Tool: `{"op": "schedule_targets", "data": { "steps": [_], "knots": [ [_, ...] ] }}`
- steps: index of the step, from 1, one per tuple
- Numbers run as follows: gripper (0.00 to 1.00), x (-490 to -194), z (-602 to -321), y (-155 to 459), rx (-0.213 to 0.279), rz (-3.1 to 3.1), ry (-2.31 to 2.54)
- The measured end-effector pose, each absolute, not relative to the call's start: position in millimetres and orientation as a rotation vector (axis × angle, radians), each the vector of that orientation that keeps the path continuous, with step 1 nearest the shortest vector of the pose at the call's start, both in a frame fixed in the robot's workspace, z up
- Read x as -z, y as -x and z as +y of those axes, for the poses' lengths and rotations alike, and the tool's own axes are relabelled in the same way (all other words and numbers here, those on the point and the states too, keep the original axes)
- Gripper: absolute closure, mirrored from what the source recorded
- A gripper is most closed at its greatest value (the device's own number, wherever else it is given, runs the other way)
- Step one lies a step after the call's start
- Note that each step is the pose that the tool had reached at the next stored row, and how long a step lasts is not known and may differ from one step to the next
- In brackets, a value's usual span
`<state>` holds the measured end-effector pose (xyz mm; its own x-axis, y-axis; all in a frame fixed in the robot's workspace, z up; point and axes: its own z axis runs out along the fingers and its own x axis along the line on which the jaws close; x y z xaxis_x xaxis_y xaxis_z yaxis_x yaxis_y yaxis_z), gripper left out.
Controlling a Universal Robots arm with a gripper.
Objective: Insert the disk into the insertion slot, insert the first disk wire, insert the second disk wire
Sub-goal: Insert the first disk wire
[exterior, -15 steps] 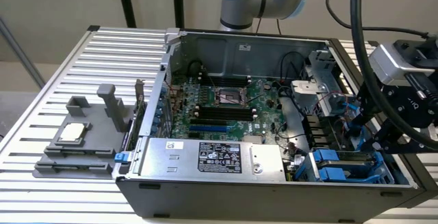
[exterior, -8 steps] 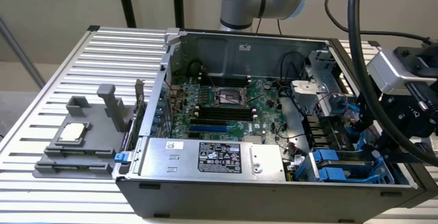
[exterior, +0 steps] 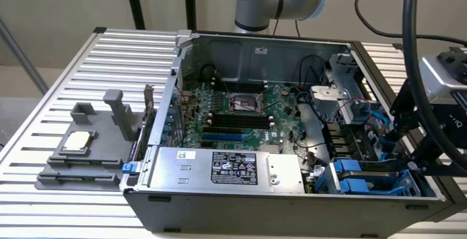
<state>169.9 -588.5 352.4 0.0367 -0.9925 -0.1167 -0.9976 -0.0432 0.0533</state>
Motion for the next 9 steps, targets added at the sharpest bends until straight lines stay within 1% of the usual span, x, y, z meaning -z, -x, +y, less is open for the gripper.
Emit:
{"op": "schedule_targets", "data": {
  "steps": [9],
  "knots": [
    [0.51,-345.2,-592.9,-177.7,-0.199,2.127,2.237]
  ]
}}
